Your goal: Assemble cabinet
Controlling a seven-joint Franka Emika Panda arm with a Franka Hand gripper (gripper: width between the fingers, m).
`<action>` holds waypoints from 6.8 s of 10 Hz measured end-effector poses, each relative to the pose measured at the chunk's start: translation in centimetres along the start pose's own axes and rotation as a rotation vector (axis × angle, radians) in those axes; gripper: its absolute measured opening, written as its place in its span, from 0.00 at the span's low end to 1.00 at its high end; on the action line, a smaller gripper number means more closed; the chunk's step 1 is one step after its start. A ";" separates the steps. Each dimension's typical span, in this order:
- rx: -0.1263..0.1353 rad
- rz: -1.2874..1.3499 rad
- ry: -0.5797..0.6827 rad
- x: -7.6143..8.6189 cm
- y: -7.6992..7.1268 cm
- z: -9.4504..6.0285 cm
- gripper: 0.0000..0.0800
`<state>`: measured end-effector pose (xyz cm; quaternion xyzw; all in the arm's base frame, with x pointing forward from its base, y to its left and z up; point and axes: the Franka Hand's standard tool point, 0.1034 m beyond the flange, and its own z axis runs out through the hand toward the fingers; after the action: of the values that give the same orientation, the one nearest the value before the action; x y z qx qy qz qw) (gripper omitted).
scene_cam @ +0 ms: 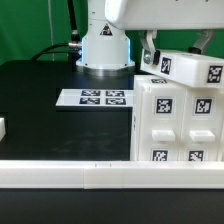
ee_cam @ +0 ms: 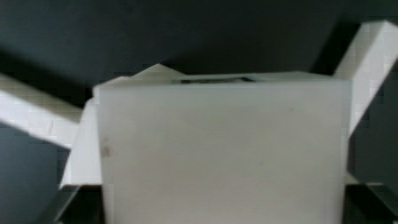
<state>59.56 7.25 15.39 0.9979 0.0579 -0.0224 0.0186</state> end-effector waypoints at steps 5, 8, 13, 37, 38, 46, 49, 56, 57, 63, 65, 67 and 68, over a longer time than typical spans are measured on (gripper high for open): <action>0.015 0.315 -0.002 0.0 -0.7 0.1 0.71; 0.028 0.589 0.030 0.0 -1.3 0.2 0.71; 0.112 1.219 0.064 0.8 -2.6 0.1 0.71; 0.253 1.409 -0.037 1.7 -5.4 -2.2 1.00; 0.250 1.410 -0.040 1.6 -5.5 -2.1 1.00; 0.183 0.599 0.039 1.4 -5.3 -2.0 1.00; 0.143 0.214 0.062 1.4 -4.6 -2.2 1.00; 0.095 -0.370 0.078 2.0 -3.3 -2.7 1.00; 0.087 -0.475 0.081 2.0 -3.1 -2.7 1.00; 0.043 -0.910 0.082 1.4 -2.5 -1.5 1.00; 0.036 -0.962 0.067 1.0 -2.1 -0.9 1.00; 0.037 -0.954 0.063 0.8 -1.8 -0.5 1.00; 0.037 -0.952 0.060 0.7 -1.7 -0.1 1.00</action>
Offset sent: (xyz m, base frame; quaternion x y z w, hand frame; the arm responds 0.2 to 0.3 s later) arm 0.0000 0.0000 0.0000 0.0000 0.0000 0.1296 0.9916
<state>60.01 9.03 15.39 0.8608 0.5087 -0.0005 -0.0130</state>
